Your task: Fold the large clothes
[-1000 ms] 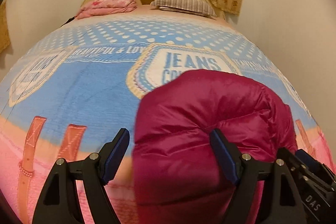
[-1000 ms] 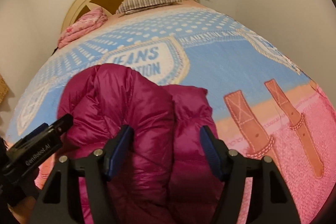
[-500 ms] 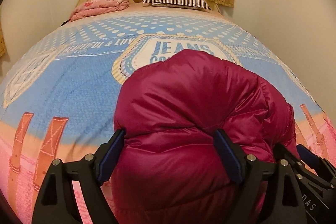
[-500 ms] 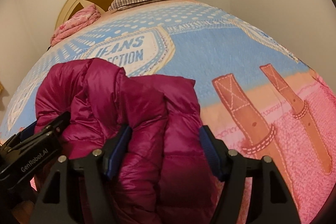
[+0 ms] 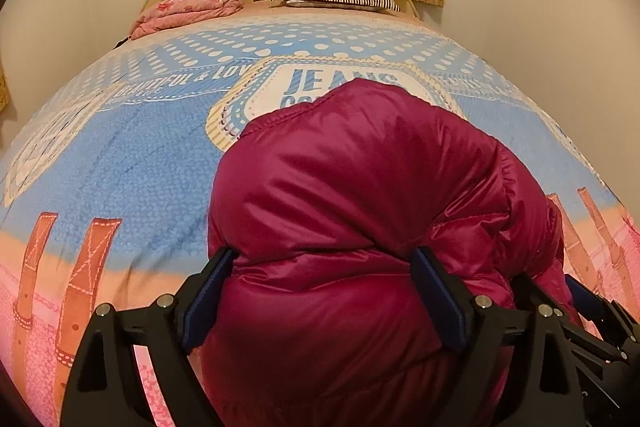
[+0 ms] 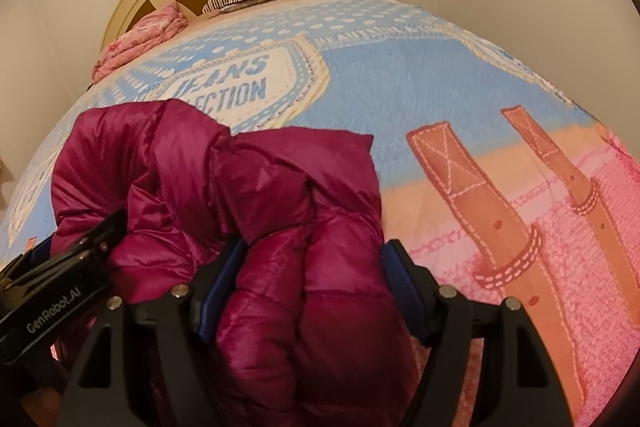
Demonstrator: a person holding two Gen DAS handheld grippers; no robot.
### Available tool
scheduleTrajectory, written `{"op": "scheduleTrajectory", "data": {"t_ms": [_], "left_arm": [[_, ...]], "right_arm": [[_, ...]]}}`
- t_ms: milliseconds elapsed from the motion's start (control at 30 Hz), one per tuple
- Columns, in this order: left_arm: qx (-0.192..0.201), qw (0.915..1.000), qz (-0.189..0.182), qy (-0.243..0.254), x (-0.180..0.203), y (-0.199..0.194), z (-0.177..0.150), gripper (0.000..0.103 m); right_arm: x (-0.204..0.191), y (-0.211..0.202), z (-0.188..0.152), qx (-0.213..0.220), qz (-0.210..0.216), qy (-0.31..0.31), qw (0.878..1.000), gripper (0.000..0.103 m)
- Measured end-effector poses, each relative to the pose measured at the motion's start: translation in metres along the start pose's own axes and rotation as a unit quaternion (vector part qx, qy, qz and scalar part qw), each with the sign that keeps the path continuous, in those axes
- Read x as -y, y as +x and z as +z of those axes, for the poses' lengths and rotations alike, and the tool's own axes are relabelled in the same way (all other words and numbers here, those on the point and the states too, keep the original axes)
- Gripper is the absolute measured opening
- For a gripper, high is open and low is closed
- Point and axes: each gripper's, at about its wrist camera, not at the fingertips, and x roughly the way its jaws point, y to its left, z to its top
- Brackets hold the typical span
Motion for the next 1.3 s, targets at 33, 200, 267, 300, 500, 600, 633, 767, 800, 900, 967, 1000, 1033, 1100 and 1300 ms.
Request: {"op": "scheduleTrajectory", "data": {"t_ms": [33, 200, 267, 300, 500, 600, 633, 767, 800, 900, 967, 1000, 1033, 1100, 1300], "left_arm": [[-0.001, 1.0, 0.001, 0.001, 0.001, 0.0, 0.0, 0.09], [-0.013, 0.9999, 0.002, 0.001, 0.001, 0.006, 0.0, 0.092], [-0.019, 0.9998, -0.001, -0.001, 0.0, 0.009, 0.0, 0.093], [-0.023, 0.9997, -0.005, -0.005, -0.002, 0.011, 0.001, 0.094], [-0.028, 0.9995, -0.01, -0.009, -0.003, 0.014, 0.001, 0.095], [-0.031, 0.9993, -0.015, -0.015, -0.005, 0.015, 0.0, 0.095], [-0.031, 0.9993, -0.016, -0.015, -0.006, 0.015, 0.0, 0.095], [-0.032, 0.9993, -0.016, -0.015, -0.006, 0.015, -0.001, 0.096], [-0.031, 0.9993, -0.015, -0.015, -0.005, 0.014, -0.001, 0.096], [-0.031, 0.9993, -0.016, -0.015, -0.006, 0.015, 0.0, 0.096], [-0.031, 0.9993, -0.016, -0.015, -0.006, 0.014, -0.001, 0.096], [-0.031, 0.9993, -0.017, -0.015, -0.006, 0.014, -0.001, 0.096], [-0.032, 0.9992, -0.018, -0.016, -0.006, 0.015, 0.0, 0.096], [-0.039, 0.9987, -0.026, -0.021, -0.009, 0.014, 0.001, 0.096], [-0.025, 0.9983, -0.051, -0.013, -0.034, -0.035, -0.009, 0.096]], "right_arm": [[0.0, 0.001, 0.0, -0.001, 0.0, 0.0, 1.0, 0.074], [0.002, 0.003, -0.001, -0.007, 0.002, 0.001, 1.0, 0.074], [0.003, 0.005, -0.001, -0.011, 0.006, 0.004, 1.0, 0.074], [0.004, 0.006, 0.0, -0.013, 0.009, 0.006, 1.0, 0.075], [0.009, 0.009, -0.001, -0.021, 0.021, 0.019, 0.999, 0.076], [0.01, 0.009, -0.002, -0.021, 0.021, 0.019, 0.999, 0.076], [0.01, 0.01, -0.002, -0.021, 0.021, 0.019, 0.999, 0.076], [0.01, 0.009, -0.002, -0.021, 0.021, 0.019, 0.999, 0.077], [0.01, 0.009, -0.002, -0.021, 0.021, 0.019, 0.999, 0.077], [0.01, 0.009, -0.002, -0.021, 0.02, 0.018, 0.999, 0.077], [0.01, 0.009, -0.002, -0.021, 0.02, 0.018, 0.999, 0.077], [0.01, 0.009, -0.002, -0.021, 0.02, 0.018, 0.999, 0.077], [0.01, 0.01, -0.002, -0.019, 0.02, 0.018, 0.999, 0.077], [0.01, 0.01, -0.002, -0.02, 0.022, 0.019, 0.999, 0.078], [0.016, 0.008, 0.002, -0.038, 0.047, 0.014, 0.998, 0.08]]}}
